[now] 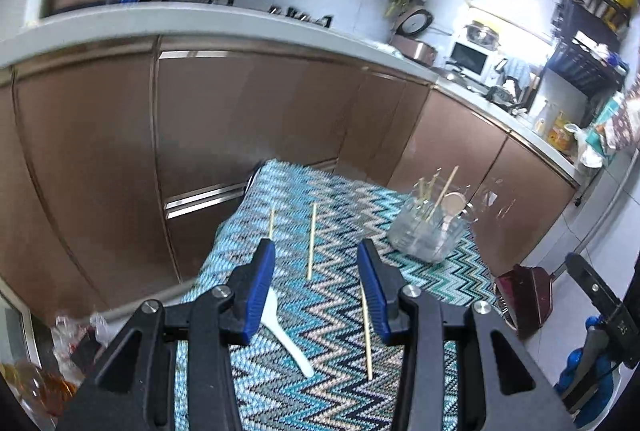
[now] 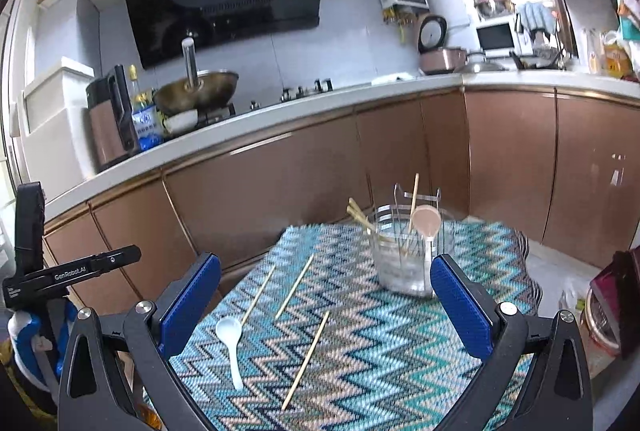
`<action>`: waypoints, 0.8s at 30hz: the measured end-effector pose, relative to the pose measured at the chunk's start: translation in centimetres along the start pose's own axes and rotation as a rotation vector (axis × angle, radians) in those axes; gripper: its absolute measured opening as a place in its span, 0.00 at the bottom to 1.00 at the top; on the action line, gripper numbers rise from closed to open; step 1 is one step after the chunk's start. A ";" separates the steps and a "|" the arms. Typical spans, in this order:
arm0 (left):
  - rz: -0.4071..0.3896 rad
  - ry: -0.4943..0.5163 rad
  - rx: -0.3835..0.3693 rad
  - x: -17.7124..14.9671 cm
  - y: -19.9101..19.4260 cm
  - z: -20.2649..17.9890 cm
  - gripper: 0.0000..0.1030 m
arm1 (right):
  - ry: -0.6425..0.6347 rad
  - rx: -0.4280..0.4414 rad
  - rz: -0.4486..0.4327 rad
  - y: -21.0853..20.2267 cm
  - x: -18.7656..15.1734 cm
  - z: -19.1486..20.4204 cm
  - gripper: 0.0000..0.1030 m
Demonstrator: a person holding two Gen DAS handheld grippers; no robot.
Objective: Organize utensils
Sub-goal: 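Move both tools back down toward the white spoon and chopsticks on the cloth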
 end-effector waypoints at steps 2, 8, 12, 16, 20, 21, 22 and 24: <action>0.028 -0.025 0.012 -0.8 0.8 1.2 0.39 | -0.002 -0.012 0.024 -0.1 -0.5 -0.3 1.00; 0.103 -0.072 0.043 -3.1 2.9 4.2 0.39 | 0.017 -0.037 0.083 -0.3 -2.0 -1.7 0.97; 0.151 -0.114 0.043 -4.3 4.7 5.9 0.39 | 0.027 -0.025 0.127 0.3 -2.7 -2.2 0.89; 0.202 -0.131 0.026 -5.5 6.4 6.8 0.39 | 0.030 -0.004 0.175 1.7 -3.8 -1.9 0.79; 0.248 -0.155 0.018 -6.3 8.0 7.8 0.39 | 0.035 0.039 0.240 4.1 -5.2 -0.9 0.70; 0.259 -0.160 0.018 -6.5 8.4 8.2 0.39 | 0.037 0.050 0.256 4.7 -5.6 -0.7 0.68; 0.275 -0.165 0.016 -6.7 8.9 8.6 0.39 | 0.039 0.064 0.280 5.5 -6.1 -0.4 0.65; 0.306 -0.180 0.008 -7.1 9.9 9.2 0.39 | 0.045 0.087 0.322 7.0 -7.1 0.1 0.62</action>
Point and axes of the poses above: each gripper's, at about its wrist camera, not at the fingertips, and y roughly the way its jaws point, z to its left, x to its top, the point moved 8 cm from there along y, roughly the way its jaws point, and after that the axes turned 4 degrees about -y, right-handed, at the moved point
